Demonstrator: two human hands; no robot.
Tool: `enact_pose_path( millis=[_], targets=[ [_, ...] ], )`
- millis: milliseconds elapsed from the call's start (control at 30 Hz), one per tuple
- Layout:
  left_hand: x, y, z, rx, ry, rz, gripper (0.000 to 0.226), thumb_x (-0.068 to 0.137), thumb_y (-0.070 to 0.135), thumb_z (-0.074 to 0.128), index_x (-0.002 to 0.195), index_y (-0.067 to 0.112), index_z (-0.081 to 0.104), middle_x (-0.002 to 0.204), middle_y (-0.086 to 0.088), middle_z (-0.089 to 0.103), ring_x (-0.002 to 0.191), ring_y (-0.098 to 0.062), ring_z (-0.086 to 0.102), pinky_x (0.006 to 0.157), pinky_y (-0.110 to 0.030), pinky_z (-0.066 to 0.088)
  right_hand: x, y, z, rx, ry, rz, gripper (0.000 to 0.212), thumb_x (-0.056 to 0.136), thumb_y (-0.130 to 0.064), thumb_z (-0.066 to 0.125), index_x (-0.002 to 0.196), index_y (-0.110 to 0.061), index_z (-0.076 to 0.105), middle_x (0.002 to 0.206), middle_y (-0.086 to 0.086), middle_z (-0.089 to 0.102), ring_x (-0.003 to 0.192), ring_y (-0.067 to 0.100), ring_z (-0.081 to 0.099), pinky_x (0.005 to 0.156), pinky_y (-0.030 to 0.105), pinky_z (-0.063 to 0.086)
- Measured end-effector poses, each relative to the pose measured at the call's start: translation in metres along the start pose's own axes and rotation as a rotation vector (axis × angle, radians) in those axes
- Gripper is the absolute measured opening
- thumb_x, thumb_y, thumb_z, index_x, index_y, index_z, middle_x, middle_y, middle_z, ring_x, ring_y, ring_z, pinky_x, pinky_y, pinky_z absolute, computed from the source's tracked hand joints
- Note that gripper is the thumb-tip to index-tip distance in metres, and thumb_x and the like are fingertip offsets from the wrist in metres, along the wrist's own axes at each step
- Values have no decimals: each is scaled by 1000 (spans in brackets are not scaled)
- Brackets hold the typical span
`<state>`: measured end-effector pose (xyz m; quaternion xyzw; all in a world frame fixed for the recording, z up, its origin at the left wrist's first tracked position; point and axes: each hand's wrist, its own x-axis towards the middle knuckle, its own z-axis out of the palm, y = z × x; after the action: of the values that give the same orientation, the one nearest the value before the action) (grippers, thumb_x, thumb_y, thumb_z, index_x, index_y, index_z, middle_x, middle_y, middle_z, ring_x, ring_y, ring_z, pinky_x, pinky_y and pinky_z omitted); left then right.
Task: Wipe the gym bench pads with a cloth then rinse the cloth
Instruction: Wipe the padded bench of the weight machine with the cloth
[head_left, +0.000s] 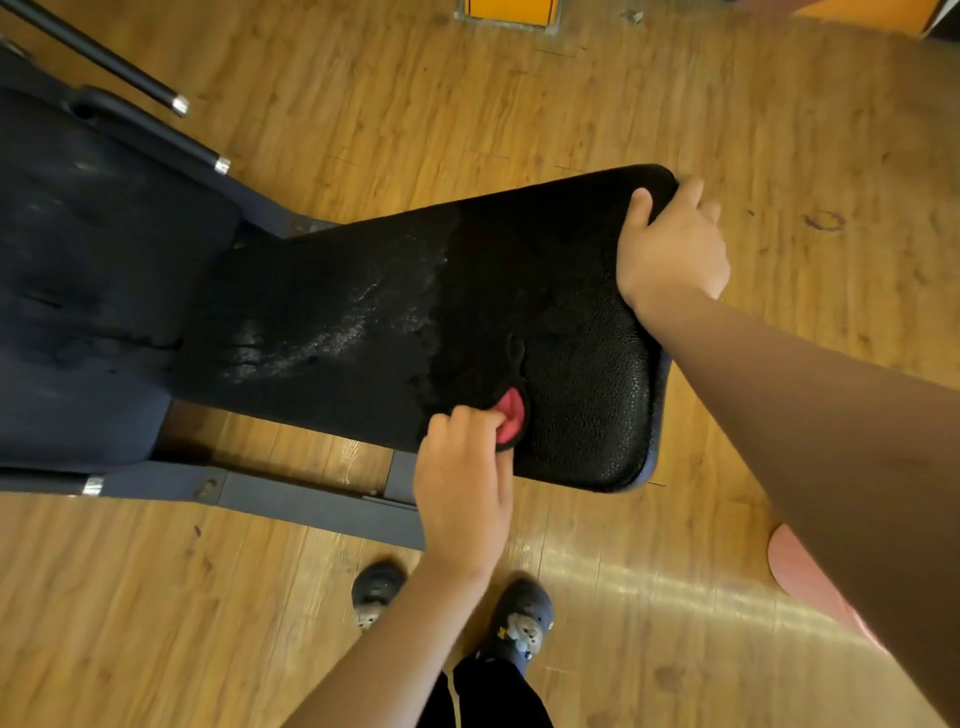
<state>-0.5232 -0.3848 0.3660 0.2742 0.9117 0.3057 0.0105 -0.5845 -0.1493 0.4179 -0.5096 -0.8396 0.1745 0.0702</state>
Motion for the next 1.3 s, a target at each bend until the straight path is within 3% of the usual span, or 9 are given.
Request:
enact_pose_path(
  millis=[167, 300, 400, 533, 700, 867, 1067, 1200, 1300],
  targets=[
    [16, -34, 2, 57, -12, 54, 19, 76, 4, 65, 93, 10, 62, 83, -4, 59, 73, -20, 57, 51, -28, 50, -11, -3, 0, -300, 93, -459, 50, 98, -21, 40, 145, -6, 30, 145, 18, 36, 132, 34, 35, 106, 44, 32],
    [22, -40, 2, 74, -30, 27, 18, 76, 4, 65, 93, 10, 63, 83, -3, 59, 73, -20, 58, 50, -28, 51, -40, -10, 9, -551, -202, -829, 53, 101, -30, 32, 151, -17, 22, 160, 7, 14, 148, 24, 8, 119, 44, 4],
    [21, -65, -3, 117, -87, -11, 16, 79, 7, 61, 95, 11, 63, 87, -2, 58, 77, -19, 57, 55, -29, 50, -43, -11, 13, -618, -287, -804, 53, 103, -39, 18, 154, -23, 13, 162, 2, 5, 149, 20, -3, 120, 42, 0],
    [27, -120, -14, 103, -124, -283, 12, 90, 8, 57, 102, 9, 59, 95, -4, 54, 87, -21, 52, 67, -36, 50, -44, -13, 14, -635, -256, -798, 53, 103, -40, 17, 153, -22, 16, 161, 4, 9, 149, 22, 0, 120, 44, 0],
    [19, -73, -9, -34, -118, -132, 12, 89, 12, 52, 98, 12, 60, 90, 2, 54, 84, -14, 48, 69, -27, 45, -47, -14, 15, -655, -256, -801, 54, 103, -38, 17, 153, -20, 17, 161, 7, 12, 149, 24, 3, 119, 45, 1],
    [35, -90, -10, 37, -207, 21, 15, 83, 7, 58, 97, 9, 61, 91, -4, 58, 86, -22, 56, 69, -35, 53, -49, -16, 17, -673, -241, -800, 54, 103, -36, 17, 153, -17, 17, 160, 9, 12, 148, 26, 4, 120, 46, 3],
    [77, -107, -6, 15, -164, -285, 9, 95, 11, 53, 103, 10, 57, 99, -5, 56, 96, -21, 53, 78, -31, 45, -48, -15, 21, -651, -222, -814, 54, 100, -33, 25, 148, -9, 34, 154, 17, 29, 145, 32, 20, 119, 47, 13],
    [72, -60, 0, -82, -158, -111, 9, 90, 10, 54, 97, 12, 59, 93, -2, 56, 87, -18, 52, 76, -31, 46, -49, -16, 20, -657, -211, -808, 54, 99, -33, 26, 146, -9, 36, 153, 17, 31, 144, 33, 22, 118, 48, 16],
    [83, -81, 0, -49, -211, -32, 12, 90, 7, 55, 101, 9, 59, 97, -5, 56, 92, -20, 53, 78, -31, 46, -48, -17, 21, -651, -201, -809, 54, 98, -32, 28, 145, -9, 39, 152, 17, 34, 143, 33, 25, 118, 49, 18]
  ],
)
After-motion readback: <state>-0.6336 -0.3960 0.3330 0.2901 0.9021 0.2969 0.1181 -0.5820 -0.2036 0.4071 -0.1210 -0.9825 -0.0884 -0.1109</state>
